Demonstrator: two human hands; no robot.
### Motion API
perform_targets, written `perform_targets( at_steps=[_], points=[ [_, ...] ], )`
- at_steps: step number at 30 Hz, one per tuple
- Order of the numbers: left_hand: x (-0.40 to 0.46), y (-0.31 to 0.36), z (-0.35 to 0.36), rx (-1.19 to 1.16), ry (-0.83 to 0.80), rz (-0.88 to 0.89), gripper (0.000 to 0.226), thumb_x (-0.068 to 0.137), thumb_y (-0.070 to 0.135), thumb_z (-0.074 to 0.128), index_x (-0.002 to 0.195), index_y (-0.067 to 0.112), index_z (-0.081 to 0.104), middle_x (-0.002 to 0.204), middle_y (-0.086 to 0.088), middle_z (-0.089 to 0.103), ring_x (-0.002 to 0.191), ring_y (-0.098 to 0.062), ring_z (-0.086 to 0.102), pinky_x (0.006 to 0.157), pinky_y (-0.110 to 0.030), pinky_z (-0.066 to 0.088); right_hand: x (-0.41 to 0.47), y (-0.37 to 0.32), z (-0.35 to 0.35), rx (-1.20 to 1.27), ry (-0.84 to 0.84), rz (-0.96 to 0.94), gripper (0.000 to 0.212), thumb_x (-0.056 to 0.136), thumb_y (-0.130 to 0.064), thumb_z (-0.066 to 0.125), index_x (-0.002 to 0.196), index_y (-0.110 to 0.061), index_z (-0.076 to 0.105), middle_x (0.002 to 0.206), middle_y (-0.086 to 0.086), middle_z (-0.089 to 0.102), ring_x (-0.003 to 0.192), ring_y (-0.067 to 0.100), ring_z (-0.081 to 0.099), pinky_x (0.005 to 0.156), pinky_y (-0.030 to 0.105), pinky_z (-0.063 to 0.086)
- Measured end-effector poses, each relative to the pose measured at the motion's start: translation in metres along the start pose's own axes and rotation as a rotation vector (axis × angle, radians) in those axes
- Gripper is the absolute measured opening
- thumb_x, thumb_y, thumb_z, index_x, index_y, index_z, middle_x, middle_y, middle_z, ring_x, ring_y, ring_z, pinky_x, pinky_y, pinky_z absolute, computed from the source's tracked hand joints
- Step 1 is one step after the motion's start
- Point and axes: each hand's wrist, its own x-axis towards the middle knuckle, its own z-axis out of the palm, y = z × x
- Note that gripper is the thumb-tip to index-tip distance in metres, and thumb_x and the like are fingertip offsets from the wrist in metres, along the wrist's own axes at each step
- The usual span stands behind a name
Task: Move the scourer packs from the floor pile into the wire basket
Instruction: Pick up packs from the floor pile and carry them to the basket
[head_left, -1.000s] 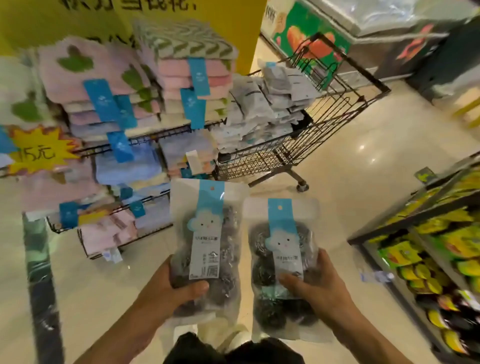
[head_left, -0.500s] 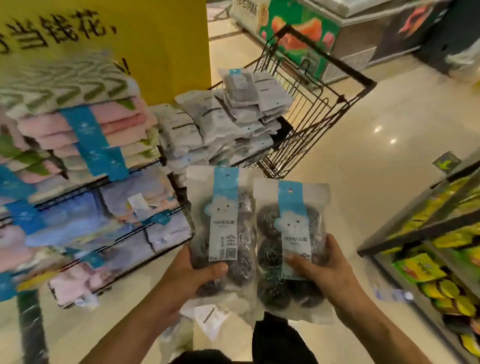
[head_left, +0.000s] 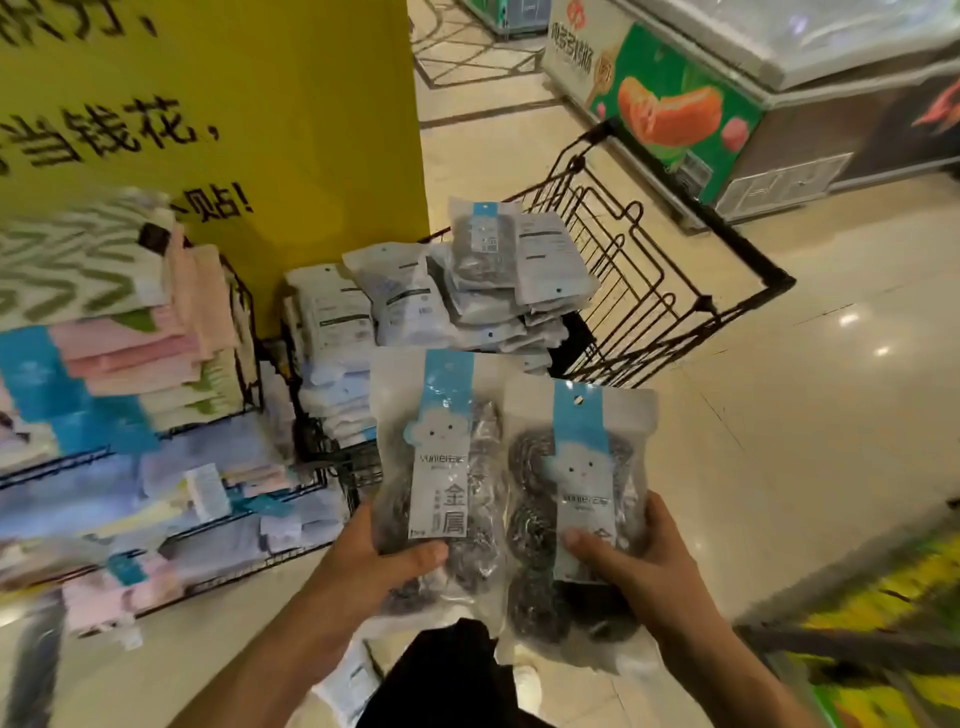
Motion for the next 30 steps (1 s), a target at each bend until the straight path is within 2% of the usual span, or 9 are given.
perform_targets(
  at_steps=[3,7,11,16,18,22,25,27,30],
  points=[
    [0.037,0.019,0.018,0.003,0.017,-0.002,0.07,0.08,0.004,0.086,0.138,0.03,0.057,0.121,0.009,0.079,0.112,-0.01,0.074,0.088,-0.029,0.057,0.044,-0.018,-0.011,0.0,0.007,0.004,0.073,0.063,-0.023,0.094,0.126,-0.029,0.057,0.113,-0.003,0.08,0.098,0.02,0.079,0.088,0.046,0.066],
    [0.099,0.057,0.041,-0.027,0.07,0.036,0.062,0.08,0.008,0.087,0.125,0.038,0.055,0.109,0.024,0.078,0.098,0.005,0.073,0.09,-0.028,0.053,0.119,-0.059,-0.022,-0.02,-0.052,0.027,0.081,0.058,-0.033,0.103,0.123,-0.029,0.056,0.117,0.001,0.078,0.103,0.026,0.078,0.093,0.054,0.063],
    [0.168,0.105,0.05,-0.054,0.091,0.048,0.063,0.081,0.009,0.086,0.128,0.035,0.054,0.116,0.019,0.078,0.111,-0.002,0.071,0.085,-0.023,0.052,0.198,-0.1,-0.023,-0.005,-0.053,0.041,0.095,0.047,-0.038,0.1,0.131,-0.028,0.057,0.121,0.004,0.078,0.107,0.031,0.077,0.094,0.058,0.062],
    [0.257,0.171,0.056,-0.035,0.073,0.054,0.064,0.084,0.01,0.085,0.131,0.035,0.051,0.12,0.017,0.074,0.105,0.006,0.068,0.085,-0.016,0.05,0.293,-0.149,-0.014,-0.041,-0.066,0.015,0.072,0.07,-0.021,0.092,0.132,-0.026,0.056,0.121,0.005,0.077,0.106,0.029,0.077,0.092,0.057,0.063],
    [0.293,0.192,0.059,-0.014,0.091,0.06,0.064,0.085,0.014,0.086,0.132,0.033,0.048,0.121,0.019,0.07,0.108,0.004,0.063,0.098,-0.024,0.047,0.332,-0.168,-0.006,-0.071,-0.062,0.0,0.07,0.076,-0.02,0.09,0.134,-0.023,0.052,0.123,0.005,0.073,0.107,0.027,0.076,0.093,0.056,0.063],
    [0.363,0.224,0.065,0.038,0.141,0.05,0.079,0.08,0.024,0.091,0.143,0.028,0.045,0.129,0.014,0.065,0.12,-0.009,0.061,0.107,-0.035,0.044,0.409,-0.204,0.006,-0.151,-0.029,-0.07,0.07,0.08,-0.018,0.089,0.137,-0.021,0.048,0.123,0.002,0.069,0.105,0.02,0.072,0.089,0.045,0.062],
    [0.402,0.243,0.072,0.067,0.146,0.055,0.083,0.078,0.027,0.093,0.144,0.026,0.042,0.127,0.016,0.063,0.117,-0.007,0.061,0.101,-0.032,0.046,0.458,-0.225,0.008,-0.219,-0.043,-0.111,0.071,0.08,-0.018,0.089,0.137,-0.021,0.046,0.123,-0.001,0.066,0.106,0.015,0.068,0.086,0.036,0.058],
    [0.423,0.251,0.08,0.105,0.152,0.041,0.092,0.075,0.031,0.095,0.148,0.025,0.039,0.136,0.009,0.062,0.122,-0.015,0.061,0.099,-0.036,0.049,0.482,-0.234,0.01,-0.295,-0.04,-0.134,0.068,0.08,-0.021,0.089,0.13,-0.026,0.044,0.12,-0.005,0.064,0.107,0.014,0.067,0.093,0.041,0.058],
    [0.438,0.257,0.095,0.131,0.234,-0.007,0.088,0.077,0.03,0.092,0.146,0.022,0.038,0.136,0.003,0.063,0.116,-0.019,0.063,0.091,-0.041,0.057,0.51,-0.233,0.019,-0.592,0.023,-0.209,0.068,0.077,-0.037,0.089,0.126,-0.025,0.043,0.117,-0.006,0.063,0.106,0.019,0.066,0.096,0.046,0.059]
  ],
)
